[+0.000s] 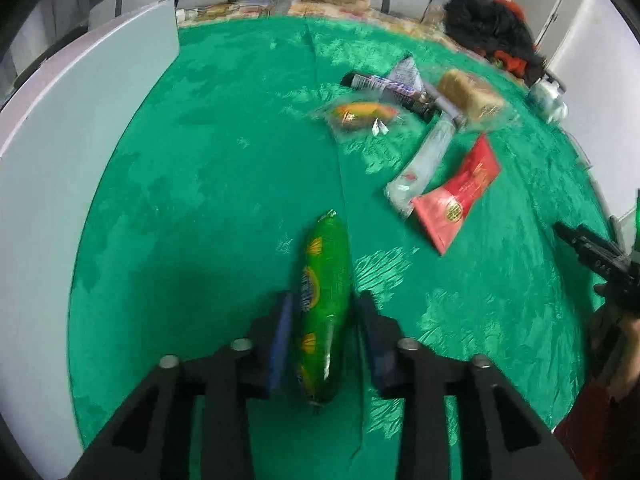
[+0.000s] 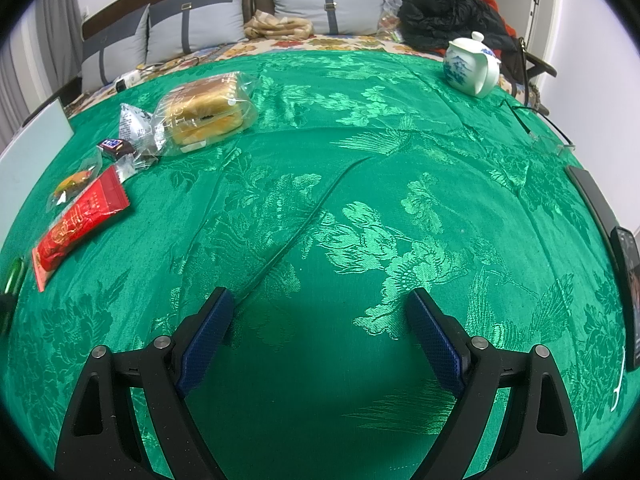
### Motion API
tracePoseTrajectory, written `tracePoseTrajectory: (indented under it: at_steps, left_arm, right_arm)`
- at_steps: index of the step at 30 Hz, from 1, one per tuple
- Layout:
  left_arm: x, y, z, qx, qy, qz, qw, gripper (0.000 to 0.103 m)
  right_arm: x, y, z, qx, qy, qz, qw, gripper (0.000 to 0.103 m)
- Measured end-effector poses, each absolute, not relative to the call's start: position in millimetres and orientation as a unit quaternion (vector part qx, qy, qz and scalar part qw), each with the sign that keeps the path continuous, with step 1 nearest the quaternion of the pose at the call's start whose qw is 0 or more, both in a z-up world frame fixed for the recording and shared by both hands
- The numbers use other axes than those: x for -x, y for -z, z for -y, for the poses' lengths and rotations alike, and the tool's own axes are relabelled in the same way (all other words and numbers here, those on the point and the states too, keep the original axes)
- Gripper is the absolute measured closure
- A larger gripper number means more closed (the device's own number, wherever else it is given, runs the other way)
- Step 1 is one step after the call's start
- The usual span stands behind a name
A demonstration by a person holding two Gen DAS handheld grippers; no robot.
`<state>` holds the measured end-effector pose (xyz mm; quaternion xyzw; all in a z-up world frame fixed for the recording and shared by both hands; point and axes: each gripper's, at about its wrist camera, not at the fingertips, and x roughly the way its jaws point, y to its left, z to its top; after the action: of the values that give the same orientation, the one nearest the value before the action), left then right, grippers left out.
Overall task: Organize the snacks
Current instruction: 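Grasp the green sausage pack with the left tool and lift it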
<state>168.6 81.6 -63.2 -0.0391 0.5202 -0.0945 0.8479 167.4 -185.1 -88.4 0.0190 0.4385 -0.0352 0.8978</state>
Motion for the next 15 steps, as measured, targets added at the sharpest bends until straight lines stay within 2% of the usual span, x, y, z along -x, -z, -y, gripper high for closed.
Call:
tracePoseTrajectory:
  at_steps: [1,5,7,8,10,15]
  left_arm:
    - [-169,65,-81,0.036,0.085,-0.514,0.853,0.042]
    - [-170,70,-73,0.004,0.058,-0.491,0.869,0.040]
    - [-169,75,-64,-0.027,0.054,-0.482,0.874,0.024]
    - [-169,76,-63,-0.033,0.051,-0.476,0.877,0.020]
    - [-170,80,-72,-0.011,0.038,-0.466,0.884,0.006]
    - [-171,83,-75,-0.013,0.035,-0.463,0.886,0.000]
  right_arm:
    - [-167,88,185,-0.019,0.035,-0.439,0.898,0.012]
    - [-168,88,185,-0.021,0.034,-0.440,0.897,0.012]
    - [-168,88,185,-0.021,0.034,-0.440,0.897,0.012]
    - [-168,88,186,-0.021,0.034,-0.440,0.897,0.012]
    - [-167,88,185,-0.021,0.034,-0.440,0.897,0.012]
    - [-167,89,185,-0.021,0.034,-0.440,0.897,0.012]
